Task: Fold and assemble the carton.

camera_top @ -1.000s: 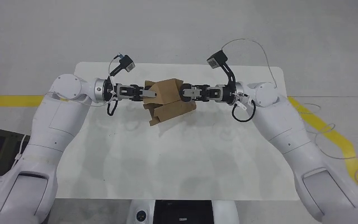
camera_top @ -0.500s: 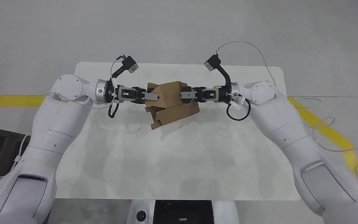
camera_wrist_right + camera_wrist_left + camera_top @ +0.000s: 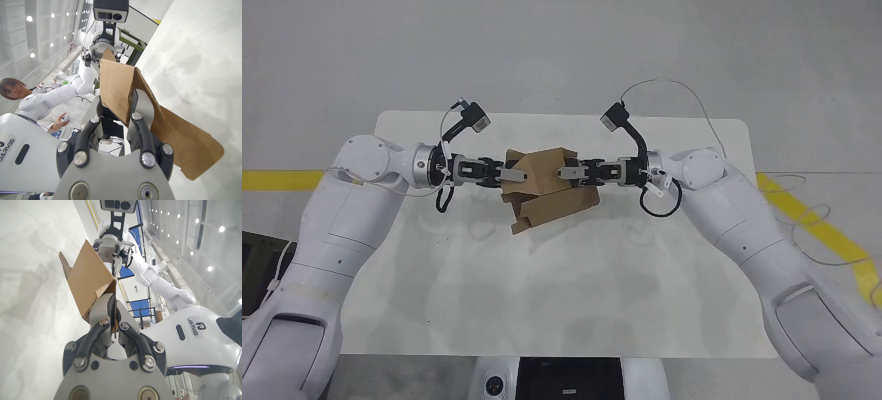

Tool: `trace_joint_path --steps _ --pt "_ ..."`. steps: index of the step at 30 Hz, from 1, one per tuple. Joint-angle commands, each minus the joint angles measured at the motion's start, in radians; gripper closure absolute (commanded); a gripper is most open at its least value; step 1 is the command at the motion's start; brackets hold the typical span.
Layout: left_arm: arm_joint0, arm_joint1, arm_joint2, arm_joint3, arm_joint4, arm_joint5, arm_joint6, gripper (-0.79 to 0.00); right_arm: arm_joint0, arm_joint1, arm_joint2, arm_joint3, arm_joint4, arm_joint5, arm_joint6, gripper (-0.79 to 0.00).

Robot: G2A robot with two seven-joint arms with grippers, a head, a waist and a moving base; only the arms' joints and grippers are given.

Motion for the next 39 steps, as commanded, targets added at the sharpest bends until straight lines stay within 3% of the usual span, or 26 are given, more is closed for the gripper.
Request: trace_joint_path --steps 1,6,14,28,34,35,39 --pt "0.002 0.0 0.003 -0.002 -0.002 0.001 -0.001 0.0 -0.011 -0.003 0.0 0.001 0.053 0.013 0.013 -0.289" --pt "0.007 0.002 0.007 -0.008 -0.006 0.004 -0.004 0.0 -0.032 -0.006 0.01 0.003 0.148 0.073 0.074 -0.262" --pt "0.018 0.008 0.006 -0.018 -0.009 0.013 -0.013 0.0 -0.041 -0.005 0.031 0.0 0.156 0.111 0.112 -0.151" --pt "0.027 0.015 0.006 -0.033 -0.014 0.023 -0.023 0.0 -0.029 -0.027 0.04 -0.006 0.152 0.165 0.166 -0.129" --pt "0.025 0.017 0.01 -0.034 -0.019 0.026 -0.026 0.0 -0.03 -0.038 0.04 -0.003 0.148 0.169 0.169 -0.049" --pt "0.025 0.017 0.01 -0.034 -0.019 0.026 -0.026 0.0 -0.03 -0.04 0.04 -0.003 0.147 0.17 0.17 0.0" --pt "0.023 0.018 0.013 -0.034 -0.021 0.026 -0.026 0.0 -0.032 -0.044 0.044 0.0 0.145 0.172 0.173 0.0"
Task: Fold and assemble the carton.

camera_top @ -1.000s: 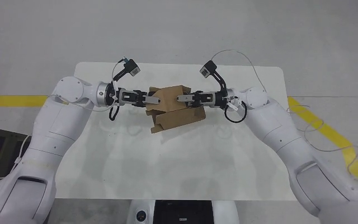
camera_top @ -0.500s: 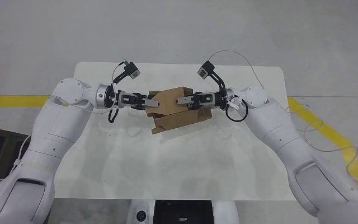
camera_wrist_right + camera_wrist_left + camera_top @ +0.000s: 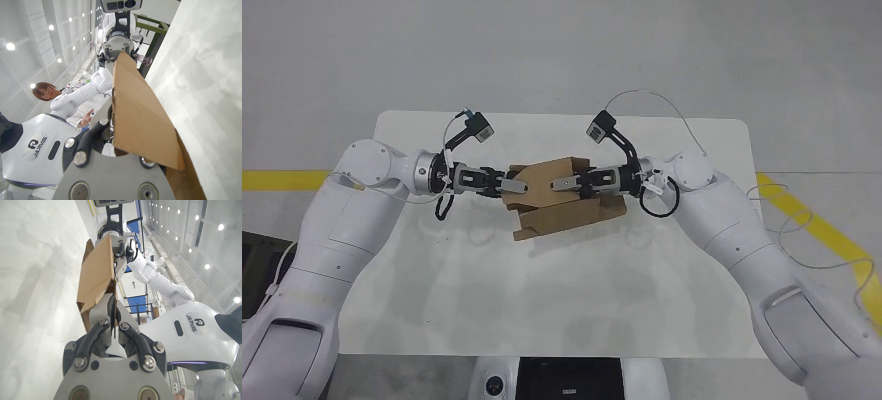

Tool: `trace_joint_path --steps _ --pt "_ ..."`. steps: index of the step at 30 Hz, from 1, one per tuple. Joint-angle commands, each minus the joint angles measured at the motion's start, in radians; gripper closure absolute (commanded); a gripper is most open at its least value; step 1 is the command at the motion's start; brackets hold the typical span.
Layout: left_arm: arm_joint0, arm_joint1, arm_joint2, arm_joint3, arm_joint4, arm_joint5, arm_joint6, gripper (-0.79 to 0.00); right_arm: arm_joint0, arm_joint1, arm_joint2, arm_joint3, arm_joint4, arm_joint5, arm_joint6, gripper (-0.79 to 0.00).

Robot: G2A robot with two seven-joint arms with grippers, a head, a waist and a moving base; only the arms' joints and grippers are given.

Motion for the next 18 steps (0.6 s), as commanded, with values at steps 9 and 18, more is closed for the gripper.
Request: trace_joint_path --steps 9,18 --pt "0.0 0.001 -0.012 0.013 -0.06 0.002 -0.002 -0.785 0.002 -0.006 0.006 0.022 -0.052 -0.036 -0.036 0.0" --pt "0.006 -0.007 -0.036 0.035 -0.183 0.025 -0.025 -0.785 0.01 -0.01 -0.007 0.045 -0.123 -0.109 -0.109 0.0"
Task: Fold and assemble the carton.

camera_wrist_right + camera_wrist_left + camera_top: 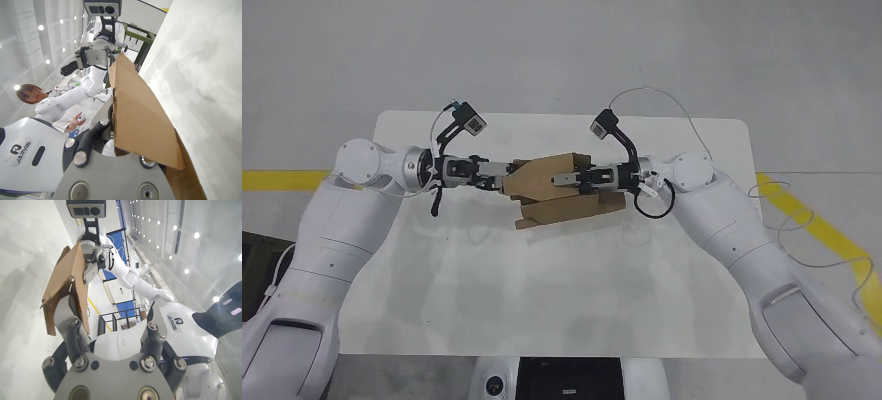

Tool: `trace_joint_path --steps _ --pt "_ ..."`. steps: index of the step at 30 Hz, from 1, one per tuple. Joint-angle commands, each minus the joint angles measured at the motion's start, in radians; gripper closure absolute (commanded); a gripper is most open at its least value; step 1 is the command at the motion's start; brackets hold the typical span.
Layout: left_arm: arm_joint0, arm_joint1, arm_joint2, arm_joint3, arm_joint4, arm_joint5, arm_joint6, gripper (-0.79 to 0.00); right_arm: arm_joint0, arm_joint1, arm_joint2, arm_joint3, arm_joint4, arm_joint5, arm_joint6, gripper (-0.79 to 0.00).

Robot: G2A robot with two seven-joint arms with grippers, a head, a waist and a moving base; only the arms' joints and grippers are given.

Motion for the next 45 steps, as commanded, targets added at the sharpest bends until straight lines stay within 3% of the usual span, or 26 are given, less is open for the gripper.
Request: trace_joint_path --steps 1,12,29,45 --pt "-0.001 -0.002 -0.005 0.004 -0.021 0.007 -0.007 -0.785 0.002 -0.002 -0.005 0.007 -0.014 -0.017 -0.017 0.0" --pt "-0.006 -0.02 -0.008 0.0 -0.101 0.033 -0.032 -0.785 0.026 -0.022 -0.029 0.013 -0.043 -0.068 -0.069 0.0" --pt "-0.024 -0.049 0.013 0.005 -0.065 0.027 -0.027 -0.785 0.047 -0.056 -0.051 0.009 -0.033 -0.085 -0.085 0.0" --pt "-0.007 -0.046 -0.037 0.028 -0.02 0.028 -0.028 -0.785 0.023 -0.022 0.004 0.033 -0.047 -0.078 -0.079 0.0"
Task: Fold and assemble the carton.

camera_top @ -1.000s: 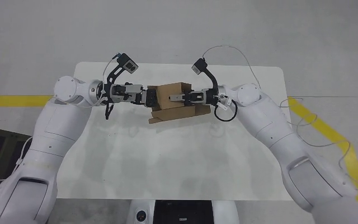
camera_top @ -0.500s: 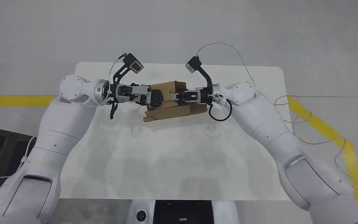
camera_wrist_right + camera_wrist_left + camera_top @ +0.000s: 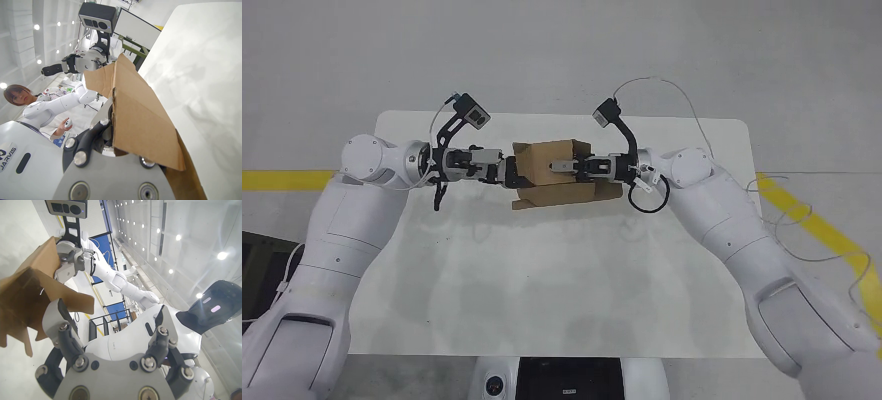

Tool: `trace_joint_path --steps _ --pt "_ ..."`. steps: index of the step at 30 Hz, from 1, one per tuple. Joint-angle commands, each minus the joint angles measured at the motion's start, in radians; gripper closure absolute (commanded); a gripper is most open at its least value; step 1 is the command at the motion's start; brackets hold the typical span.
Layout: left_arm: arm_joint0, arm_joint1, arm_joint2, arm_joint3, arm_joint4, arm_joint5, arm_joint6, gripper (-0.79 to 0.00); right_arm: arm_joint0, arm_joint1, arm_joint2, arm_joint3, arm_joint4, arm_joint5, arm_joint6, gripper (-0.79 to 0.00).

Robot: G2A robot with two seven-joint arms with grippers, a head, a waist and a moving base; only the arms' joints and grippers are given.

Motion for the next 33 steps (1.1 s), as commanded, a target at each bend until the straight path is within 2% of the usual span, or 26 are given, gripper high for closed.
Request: trace_joint_path --steps 1,17,33 --pt "0.005 0.003 -0.006 -0.003 0.027 -0.001 0.001 -0.785 -0.009 0.005 0.005 -0.025 0.011 0.015 0.015 0.0" --pt "0.023 0.017 -0.052 -0.011 0.102 -0.01 0.01 -0.785 -0.064 0.033 -0.002 -0.172 0.04 0.101 0.101 0.0" --pt "0.037 0.014 -0.051 -0.046 0.079 0.006 -0.006 -0.785 -0.066 0.026 -0.036 -0.206 0.057 0.114 0.114 0.0"
